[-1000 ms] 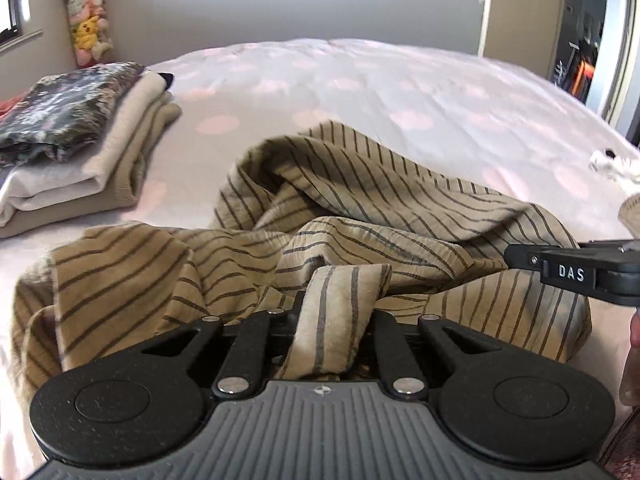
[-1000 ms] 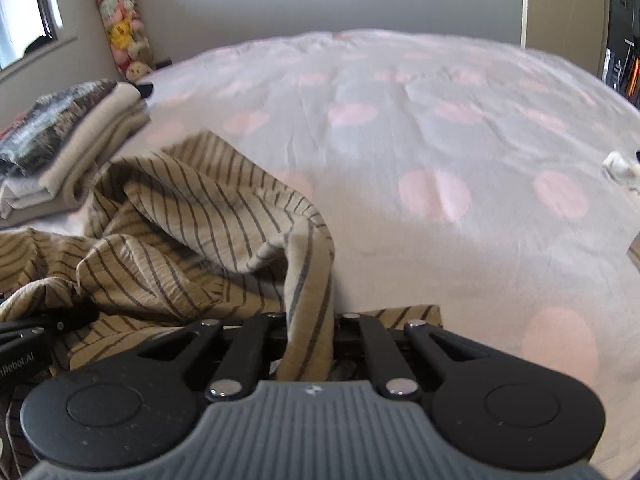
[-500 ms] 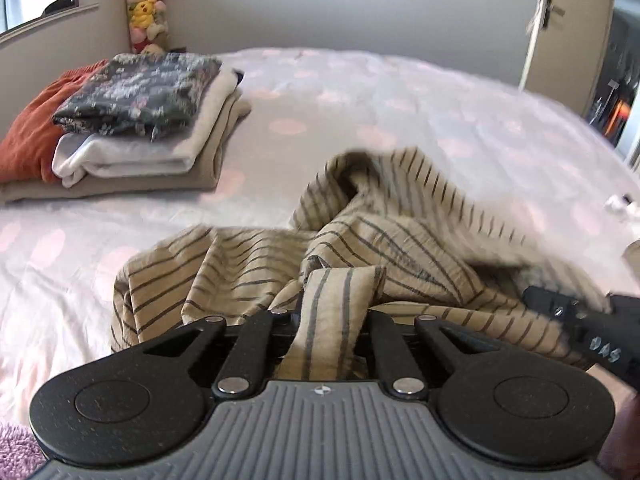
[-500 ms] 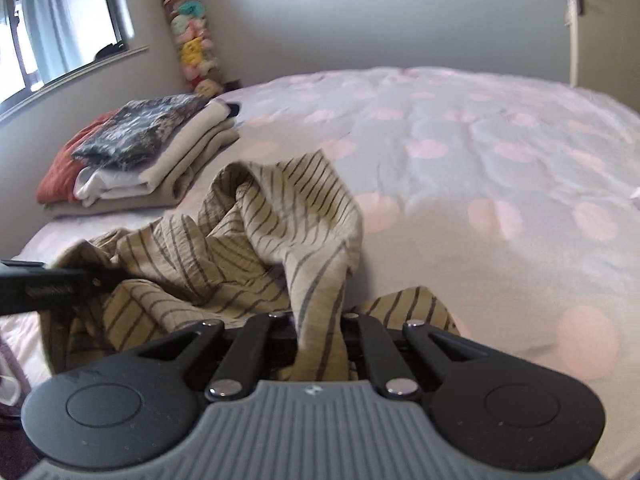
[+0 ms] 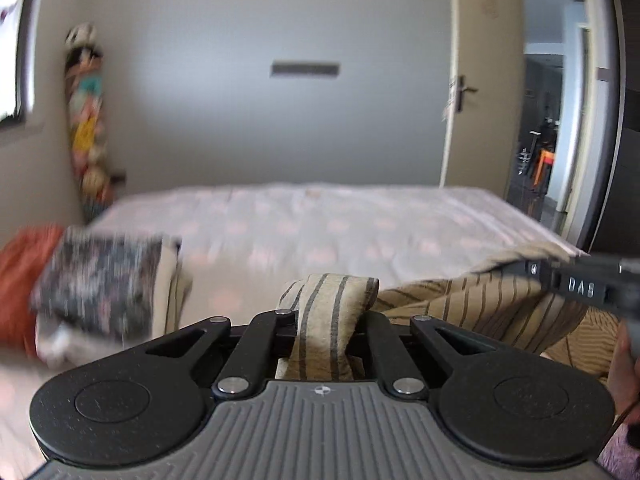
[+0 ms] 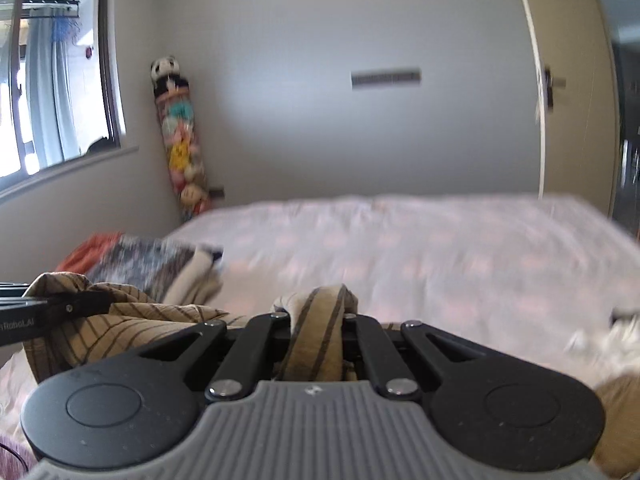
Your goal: Fold clothes
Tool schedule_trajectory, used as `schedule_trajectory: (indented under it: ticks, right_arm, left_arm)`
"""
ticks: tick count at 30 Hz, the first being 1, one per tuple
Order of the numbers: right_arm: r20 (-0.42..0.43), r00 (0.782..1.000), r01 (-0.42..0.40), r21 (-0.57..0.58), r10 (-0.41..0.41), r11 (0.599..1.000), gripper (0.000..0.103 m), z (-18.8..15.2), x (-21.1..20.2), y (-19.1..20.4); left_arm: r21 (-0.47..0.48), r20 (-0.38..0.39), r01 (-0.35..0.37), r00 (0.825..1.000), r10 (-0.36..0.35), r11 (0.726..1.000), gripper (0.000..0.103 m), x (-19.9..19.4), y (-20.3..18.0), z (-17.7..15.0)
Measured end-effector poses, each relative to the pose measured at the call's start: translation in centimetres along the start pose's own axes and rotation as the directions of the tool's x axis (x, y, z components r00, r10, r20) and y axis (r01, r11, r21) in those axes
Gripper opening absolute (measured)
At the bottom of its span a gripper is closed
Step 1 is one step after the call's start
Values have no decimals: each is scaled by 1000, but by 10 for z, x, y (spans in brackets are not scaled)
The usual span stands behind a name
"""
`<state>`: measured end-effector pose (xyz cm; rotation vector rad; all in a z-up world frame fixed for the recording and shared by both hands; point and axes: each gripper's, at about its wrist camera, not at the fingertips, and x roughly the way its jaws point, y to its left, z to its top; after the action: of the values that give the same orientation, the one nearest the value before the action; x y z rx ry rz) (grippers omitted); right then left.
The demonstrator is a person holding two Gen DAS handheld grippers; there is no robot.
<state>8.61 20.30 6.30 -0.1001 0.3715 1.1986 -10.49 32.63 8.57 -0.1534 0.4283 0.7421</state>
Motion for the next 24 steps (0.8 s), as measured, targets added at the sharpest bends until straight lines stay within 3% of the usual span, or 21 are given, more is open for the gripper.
schedule_trajectory:
  ticks: [7,11,17,21,24]
  right_arm:
    - [104,983,157,-52,-151,986,4,42,-27,-20]
    - [97,980,171,17,-171,985,4,53,-41,-44]
    - [-80,993,86,-20,-87,996,5,19,-16,-45]
    - [-227,973,28,-14,-30,1000,9,-30,30,-29]
    - [-307,952,8,-17,-13,1000,18,-60,66,-15]
  left_arm:
    - [64,44,115,992,-118,991,3,9,-35,35]
    - [140,42,121,991,-128,983,3,24,-59,32]
    - [126,-140,82,988,-64,989,3,67,-44,-12]
    - [193,-230,-2,972,47,981,3,91,-29,-51]
    - [180,-303,-44,948,97,983,3,116,-11,-73]
